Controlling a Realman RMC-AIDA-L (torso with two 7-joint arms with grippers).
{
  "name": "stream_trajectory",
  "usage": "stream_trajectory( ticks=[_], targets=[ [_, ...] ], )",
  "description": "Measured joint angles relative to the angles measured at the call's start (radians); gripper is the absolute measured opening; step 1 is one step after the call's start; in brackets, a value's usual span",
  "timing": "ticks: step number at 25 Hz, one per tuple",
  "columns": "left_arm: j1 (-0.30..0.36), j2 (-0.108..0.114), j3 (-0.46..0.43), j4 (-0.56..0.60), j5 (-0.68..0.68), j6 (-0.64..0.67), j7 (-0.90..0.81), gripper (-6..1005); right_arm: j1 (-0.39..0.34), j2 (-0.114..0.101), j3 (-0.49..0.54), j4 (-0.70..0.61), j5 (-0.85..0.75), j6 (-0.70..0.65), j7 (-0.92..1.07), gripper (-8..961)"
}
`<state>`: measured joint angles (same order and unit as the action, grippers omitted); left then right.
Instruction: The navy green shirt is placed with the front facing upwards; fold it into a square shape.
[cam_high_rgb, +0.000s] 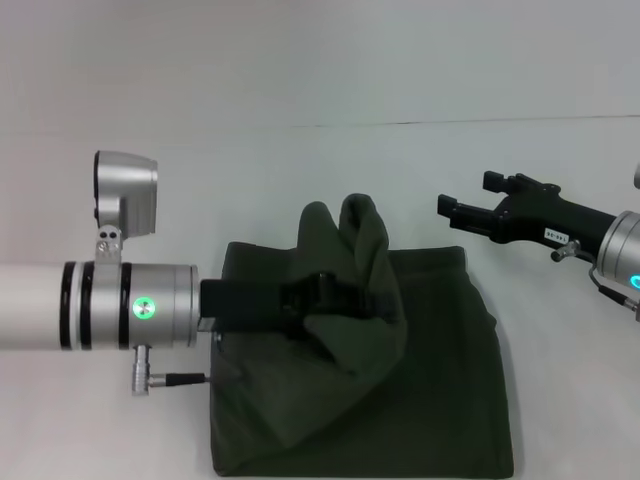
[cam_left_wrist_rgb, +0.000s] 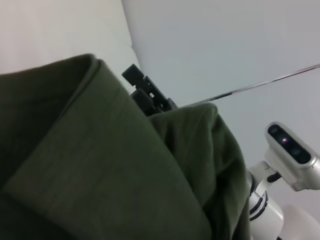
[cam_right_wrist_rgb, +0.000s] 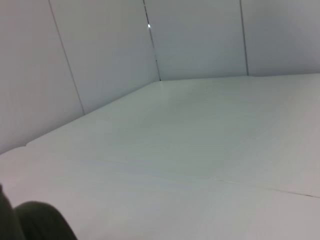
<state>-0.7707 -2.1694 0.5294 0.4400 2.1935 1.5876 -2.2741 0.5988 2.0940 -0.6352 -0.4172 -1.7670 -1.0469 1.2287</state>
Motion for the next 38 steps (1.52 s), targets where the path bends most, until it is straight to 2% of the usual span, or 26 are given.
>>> stream_trajectory(
  ticks=[6,10,11,16,22,32,35,37,38],
  targets=[
    [-0.006,-0.002,0.017,-0.047,-0.017,-0.032,0.064,54,0.007,0.0,0.002,0.003,0.001,0.016,0.0,944],
    [-0.004,-0.003,0.019,-0.063,-0.058,-0.021,0.143,55,0.011,0.0,0.002,0.006,0.006,0.019,0.0,944],
    [0.005,-0.002,0.02,-0.076,-0.093,-0.016,0.218,55,0.012,0.0,0.002,0.006,0.007,0.019,0.0,944],
    [0.013,-0.001,0.02,-0.089,-0.103,-0.018,0.28,130,0.018,0.001,0.002,0.007,0.012,0.025,0.0,945],
    [0.025,0.004,0.013,-0.083,-0.118,-0.016,0.322,344,0.024,0.002,0.002,0.016,0.027,0.044,0.0,940],
    [0.031,0.006,0.07,-0.019,-0.119,-0.013,0.378,802,0.024,-0.001,0.0,0.018,0.054,0.033,0.023,933],
    [0.033,0.007,0.072,-0.009,-0.117,-0.012,0.378,842,0.024,-0.008,-0.011,-0.013,0.042,-0.002,0.141,931],
    [0.082,0.021,0.071,0.075,-0.119,0.015,0.399,869,0.023,-0.015,-0.022,-0.053,0.018,-0.055,0.245,929],
    [0.082,0.021,0.071,0.075,-0.119,0.015,0.399,883,0.022,-0.02,-0.031,-0.085,0.004,-0.095,0.307,928]
  ],
)
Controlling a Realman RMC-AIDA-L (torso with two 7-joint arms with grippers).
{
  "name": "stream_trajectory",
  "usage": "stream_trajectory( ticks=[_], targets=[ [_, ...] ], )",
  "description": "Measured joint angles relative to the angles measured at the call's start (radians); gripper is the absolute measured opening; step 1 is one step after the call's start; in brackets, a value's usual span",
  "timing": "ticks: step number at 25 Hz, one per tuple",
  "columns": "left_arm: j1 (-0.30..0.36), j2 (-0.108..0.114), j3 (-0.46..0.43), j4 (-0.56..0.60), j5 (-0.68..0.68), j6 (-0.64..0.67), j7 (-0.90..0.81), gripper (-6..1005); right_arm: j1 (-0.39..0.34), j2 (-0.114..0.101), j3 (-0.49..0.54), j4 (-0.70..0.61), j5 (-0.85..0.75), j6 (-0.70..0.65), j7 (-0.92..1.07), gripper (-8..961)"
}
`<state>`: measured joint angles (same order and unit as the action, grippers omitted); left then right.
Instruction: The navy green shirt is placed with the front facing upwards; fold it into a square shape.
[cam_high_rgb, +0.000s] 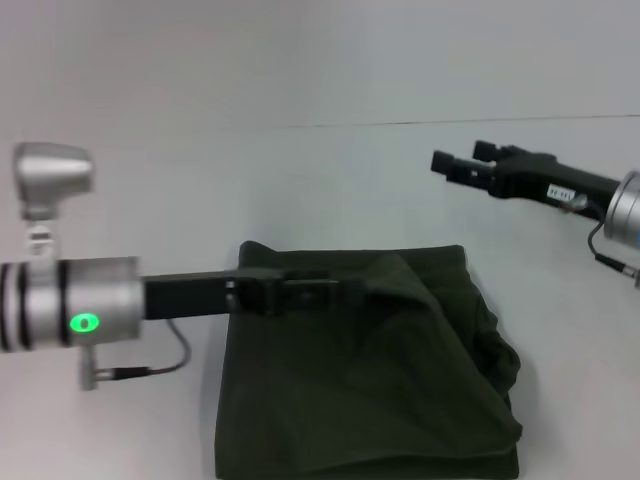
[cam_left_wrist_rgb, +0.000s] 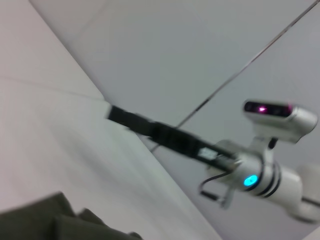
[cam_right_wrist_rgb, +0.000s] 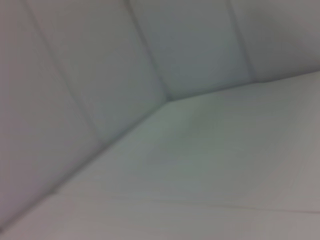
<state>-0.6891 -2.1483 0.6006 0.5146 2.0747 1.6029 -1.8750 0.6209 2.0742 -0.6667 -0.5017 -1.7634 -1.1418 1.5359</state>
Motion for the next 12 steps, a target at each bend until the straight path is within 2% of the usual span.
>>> stream_trajectory(
  ticks=[2,3,6,7,12],
  targets=[
    [0.022,0.003,-0.003,0.035,-0.001,0.015,0.016,910,-0.003,-0.006,-0.031,-0.079,-0.029,-0.075,0.117,927],
    [0.079,0.005,-0.005,0.111,-0.001,0.057,0.07,923,-0.003,-0.009,-0.051,-0.126,-0.045,-0.106,0.188,926],
    [0.104,0.004,0.0,0.132,0.005,0.077,0.111,949,0.012,-0.02,-0.13,-0.266,-0.123,-0.176,0.417,924],
    [0.134,0.0,0.002,0.146,0.015,0.099,0.181,948,0.022,-0.025,-0.158,-0.31,-0.156,-0.192,0.488,923],
    [0.183,-0.012,-0.008,0.161,0.008,0.114,0.299,944,0.117,-0.057,-0.279,-0.493,-0.382,-0.326,0.888,919]
  ],
)
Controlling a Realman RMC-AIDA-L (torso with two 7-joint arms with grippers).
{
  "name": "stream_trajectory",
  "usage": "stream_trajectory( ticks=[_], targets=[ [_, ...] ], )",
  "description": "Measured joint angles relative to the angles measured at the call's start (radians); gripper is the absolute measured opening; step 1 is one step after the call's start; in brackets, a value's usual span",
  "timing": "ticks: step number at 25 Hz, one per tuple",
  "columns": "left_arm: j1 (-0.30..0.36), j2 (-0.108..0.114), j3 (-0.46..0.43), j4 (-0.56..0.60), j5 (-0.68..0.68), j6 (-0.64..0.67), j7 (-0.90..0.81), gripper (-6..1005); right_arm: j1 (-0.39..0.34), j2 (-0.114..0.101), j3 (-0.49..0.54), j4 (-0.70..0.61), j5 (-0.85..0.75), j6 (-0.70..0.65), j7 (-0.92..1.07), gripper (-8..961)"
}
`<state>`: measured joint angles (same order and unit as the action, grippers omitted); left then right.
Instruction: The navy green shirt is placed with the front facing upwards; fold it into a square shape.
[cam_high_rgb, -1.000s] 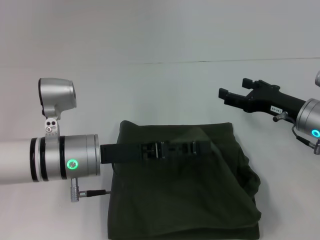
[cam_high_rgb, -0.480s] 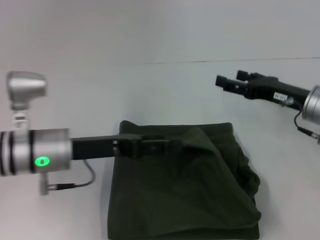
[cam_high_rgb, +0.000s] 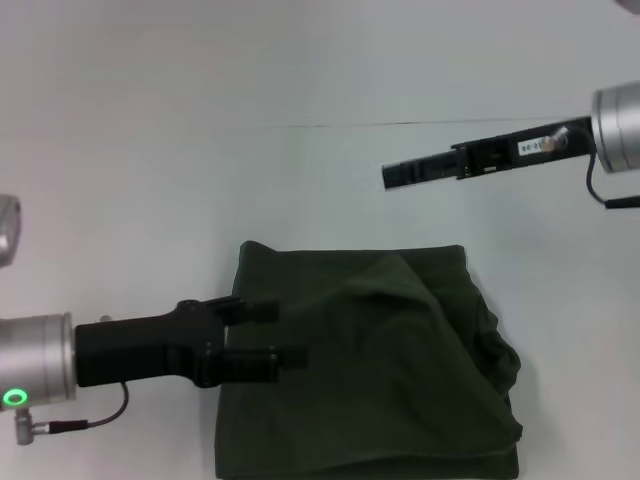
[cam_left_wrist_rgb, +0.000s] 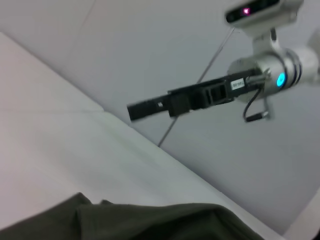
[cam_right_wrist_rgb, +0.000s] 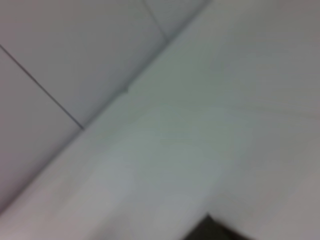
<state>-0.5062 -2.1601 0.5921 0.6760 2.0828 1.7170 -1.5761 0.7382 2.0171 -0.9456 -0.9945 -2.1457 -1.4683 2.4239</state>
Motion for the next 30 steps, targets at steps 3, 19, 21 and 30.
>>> stream_trajectory(
  ticks=[3,19,21,30],
  targets=[
    [0.014,-0.001,-0.002,0.013,0.0,0.0,0.042,942,0.09,-0.003,-0.012,-0.059,-0.135,-0.119,0.153,917],
    [0.046,-0.003,-0.003,0.005,0.005,0.01,0.175,933,0.345,0.083,-0.173,-0.085,-0.569,-0.288,0.331,863],
    [0.048,-0.004,-0.005,-0.001,0.005,0.008,0.184,932,0.338,0.084,-0.207,-0.078,-0.553,-0.271,0.333,861],
    [0.045,-0.004,-0.009,-0.032,0.005,0.003,0.197,931,0.322,0.082,-0.267,-0.003,-0.52,-0.194,0.309,856]
  ],
)
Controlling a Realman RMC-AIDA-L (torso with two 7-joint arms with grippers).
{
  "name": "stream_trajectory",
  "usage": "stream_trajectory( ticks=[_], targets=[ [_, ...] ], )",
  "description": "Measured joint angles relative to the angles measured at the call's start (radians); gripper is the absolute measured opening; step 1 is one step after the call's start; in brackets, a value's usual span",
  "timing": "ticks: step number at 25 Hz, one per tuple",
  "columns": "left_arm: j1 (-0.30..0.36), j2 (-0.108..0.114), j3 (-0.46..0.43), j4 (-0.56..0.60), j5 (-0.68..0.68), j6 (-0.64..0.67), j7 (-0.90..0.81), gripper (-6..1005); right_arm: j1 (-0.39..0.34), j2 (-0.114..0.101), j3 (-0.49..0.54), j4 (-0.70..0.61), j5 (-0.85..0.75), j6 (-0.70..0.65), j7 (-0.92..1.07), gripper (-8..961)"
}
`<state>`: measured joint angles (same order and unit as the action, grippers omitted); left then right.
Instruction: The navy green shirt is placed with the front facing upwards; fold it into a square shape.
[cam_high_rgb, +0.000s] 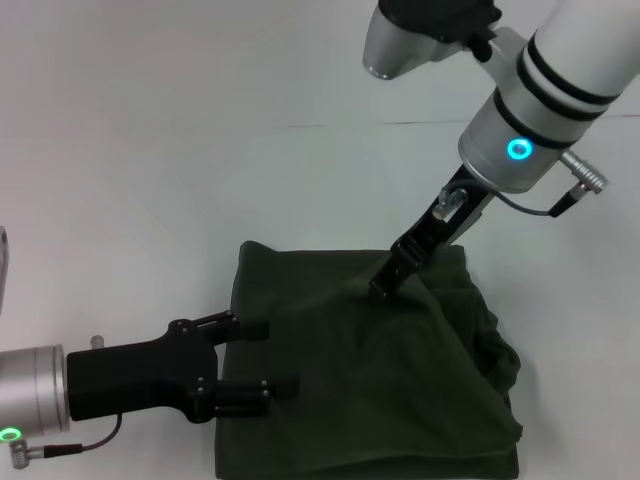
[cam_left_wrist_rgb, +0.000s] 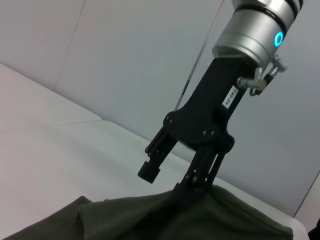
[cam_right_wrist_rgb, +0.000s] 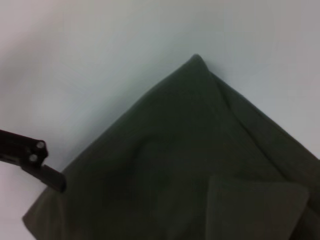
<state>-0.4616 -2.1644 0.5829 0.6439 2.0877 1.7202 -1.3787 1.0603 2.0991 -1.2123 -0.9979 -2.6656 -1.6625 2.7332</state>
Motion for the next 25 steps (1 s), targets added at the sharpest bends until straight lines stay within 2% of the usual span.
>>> stream_trajectory(
  ticks=[10,25],
  targets=[
    [-0.003,0.0,0.0,-0.005,-0.005,-0.001,-0.004,929,0.019,0.001,-0.103,0.07,0.022,0.079,0.0,858],
    [-0.009,0.0,0.005,-0.027,-0.009,-0.002,-0.005,926,0.027,0.001,-0.124,0.127,0.021,0.122,0.001,850]
  ],
)
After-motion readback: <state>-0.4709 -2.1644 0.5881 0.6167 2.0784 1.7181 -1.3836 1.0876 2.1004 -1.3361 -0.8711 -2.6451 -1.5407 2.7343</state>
